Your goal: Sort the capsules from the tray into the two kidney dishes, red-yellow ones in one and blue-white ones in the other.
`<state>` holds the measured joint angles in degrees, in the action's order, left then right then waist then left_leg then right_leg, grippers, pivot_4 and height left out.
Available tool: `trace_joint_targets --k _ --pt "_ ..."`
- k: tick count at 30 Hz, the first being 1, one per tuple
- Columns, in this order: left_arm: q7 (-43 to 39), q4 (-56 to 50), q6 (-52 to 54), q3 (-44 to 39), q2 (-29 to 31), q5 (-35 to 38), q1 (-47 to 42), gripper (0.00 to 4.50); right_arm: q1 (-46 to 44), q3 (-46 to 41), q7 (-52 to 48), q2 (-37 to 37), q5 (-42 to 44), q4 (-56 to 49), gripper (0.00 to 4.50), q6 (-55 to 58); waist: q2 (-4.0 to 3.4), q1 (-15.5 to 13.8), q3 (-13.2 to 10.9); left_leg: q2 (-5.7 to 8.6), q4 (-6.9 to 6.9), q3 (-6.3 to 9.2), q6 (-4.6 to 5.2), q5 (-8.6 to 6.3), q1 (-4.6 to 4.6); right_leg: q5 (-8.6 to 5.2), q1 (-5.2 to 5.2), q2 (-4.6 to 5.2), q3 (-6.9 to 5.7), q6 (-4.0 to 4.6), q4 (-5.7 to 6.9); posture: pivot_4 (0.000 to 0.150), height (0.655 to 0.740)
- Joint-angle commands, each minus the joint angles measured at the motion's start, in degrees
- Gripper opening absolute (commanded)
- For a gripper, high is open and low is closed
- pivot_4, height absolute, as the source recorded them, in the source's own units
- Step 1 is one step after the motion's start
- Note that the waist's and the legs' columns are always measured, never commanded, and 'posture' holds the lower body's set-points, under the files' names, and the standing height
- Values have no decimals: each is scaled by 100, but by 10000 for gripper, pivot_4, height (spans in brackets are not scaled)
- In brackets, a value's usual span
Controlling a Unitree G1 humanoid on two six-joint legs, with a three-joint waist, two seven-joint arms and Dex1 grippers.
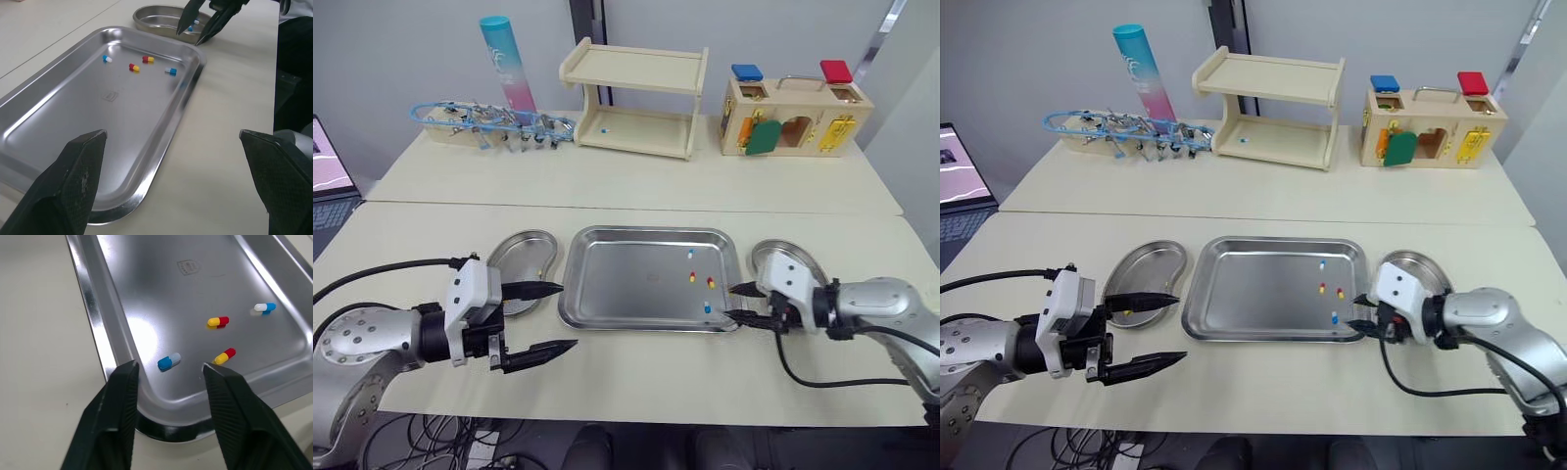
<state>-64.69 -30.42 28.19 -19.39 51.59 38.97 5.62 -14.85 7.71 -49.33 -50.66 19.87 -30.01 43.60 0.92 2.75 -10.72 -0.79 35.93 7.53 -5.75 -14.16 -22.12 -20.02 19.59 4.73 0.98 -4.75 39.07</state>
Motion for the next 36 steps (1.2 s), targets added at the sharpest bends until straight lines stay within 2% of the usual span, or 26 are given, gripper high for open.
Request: trace_joint_targets --k 1,6,17,27,36 --pt "48 -241 -30 58 -1 129 -123 45000 -180 169 429 139 -14 -403 18852 770 0 -16 0 0 0 0 0 0 0 0 0 0 0 0 0 1500 7400" --pt "-1 -258 -143 201 8 44 -153 45000 -459 520 887 534 -78 -496 18852 1520 0 -25 0 1 -2 1 0 0 -1 0 2 -1 -1 0 -1 1500 7400" --pt "73 -264 -333 391 -52 -18 -157 45000 -768 1118 1259 813 -408 -227 18852 1724 0 -43 0 1 -2 2 1 0 -1 0 4 -1 -1 0 -1 1500 7400" --pt "238 -171 -332 592 -120 -82 -434 45000 -1006 1335 1148 665 -648 21 18852 1525 0 -58 0 1 -2 3 1 0 -2 0 4 -1 -2 0 -2 1500 7400" --pt "389 -207 -252 724 -200 -63 -622 45000 -1313 1683 659 371 -1135 442 18852 697 0 -54 0 1 -1 3 1 0 -3 0 5 -1 -2 0 -3 1500 7400"
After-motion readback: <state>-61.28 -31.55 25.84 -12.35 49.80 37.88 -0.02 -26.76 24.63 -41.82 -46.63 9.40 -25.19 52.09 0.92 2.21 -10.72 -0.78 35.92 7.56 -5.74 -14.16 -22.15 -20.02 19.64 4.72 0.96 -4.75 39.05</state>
